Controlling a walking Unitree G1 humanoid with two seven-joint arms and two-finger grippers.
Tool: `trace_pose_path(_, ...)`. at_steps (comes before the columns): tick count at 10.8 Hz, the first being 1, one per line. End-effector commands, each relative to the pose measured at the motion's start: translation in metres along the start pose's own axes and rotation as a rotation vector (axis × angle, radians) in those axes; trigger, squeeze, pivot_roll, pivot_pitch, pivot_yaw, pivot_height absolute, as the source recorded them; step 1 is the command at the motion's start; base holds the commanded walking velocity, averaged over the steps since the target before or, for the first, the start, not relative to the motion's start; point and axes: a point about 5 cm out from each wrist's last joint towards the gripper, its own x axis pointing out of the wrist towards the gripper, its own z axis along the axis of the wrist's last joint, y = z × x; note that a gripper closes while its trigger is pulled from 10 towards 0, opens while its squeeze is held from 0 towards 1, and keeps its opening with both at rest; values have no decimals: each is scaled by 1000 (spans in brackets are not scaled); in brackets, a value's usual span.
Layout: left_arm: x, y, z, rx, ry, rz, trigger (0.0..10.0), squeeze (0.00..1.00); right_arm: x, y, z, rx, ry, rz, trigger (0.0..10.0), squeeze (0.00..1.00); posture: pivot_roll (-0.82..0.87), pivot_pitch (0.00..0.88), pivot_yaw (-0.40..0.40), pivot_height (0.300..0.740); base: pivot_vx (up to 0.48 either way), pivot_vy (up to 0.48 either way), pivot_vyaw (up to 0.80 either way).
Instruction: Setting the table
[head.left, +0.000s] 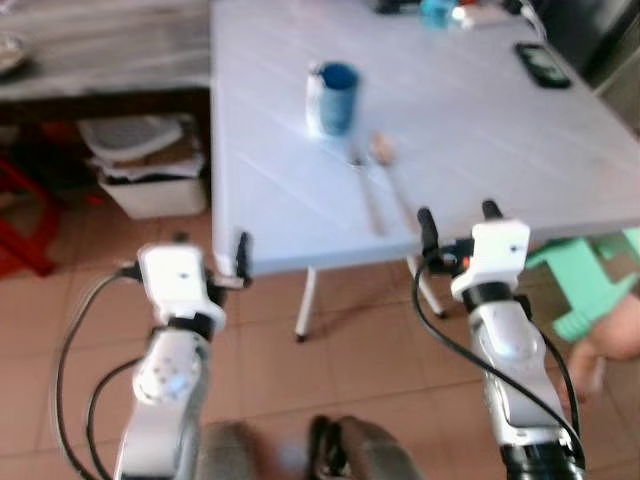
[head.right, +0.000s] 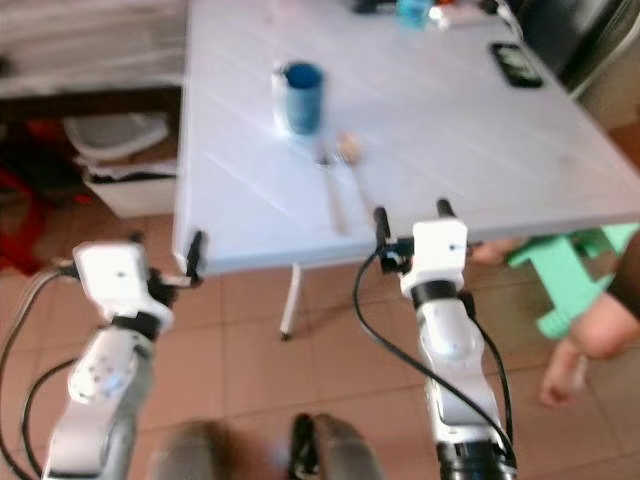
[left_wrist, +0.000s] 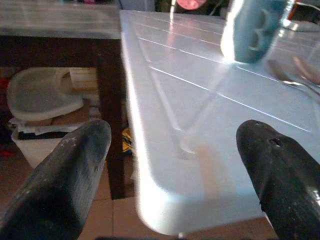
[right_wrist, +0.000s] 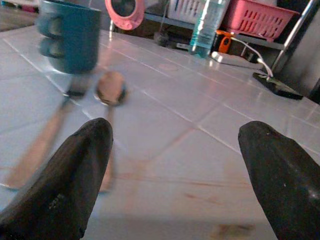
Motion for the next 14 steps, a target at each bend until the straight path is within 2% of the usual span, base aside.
trace_pose_path(1,-2,5,-1,11,12,30,10000,0,0,0,3,6,-6,1,10000,0,32,247,-30,740,0,0,0)
trace_pose_path(5,-1,4,4,12,-13,6,10000,0,1,-1,6,2,-19,7,10000,0,30,246,-29,740,0,0,0)
trace_pose_path(8,-1,3,4,9,-16,3,10000,0,1,0,7,-1,-23,17,10000,0,27,239,-29,740,464,0,629)
trace_pose_path(14,3,3,4,11,-34,18,10000,0,-1,3,10,-14,-46,34,10000,0,22,210,-39,740,433,0,0)
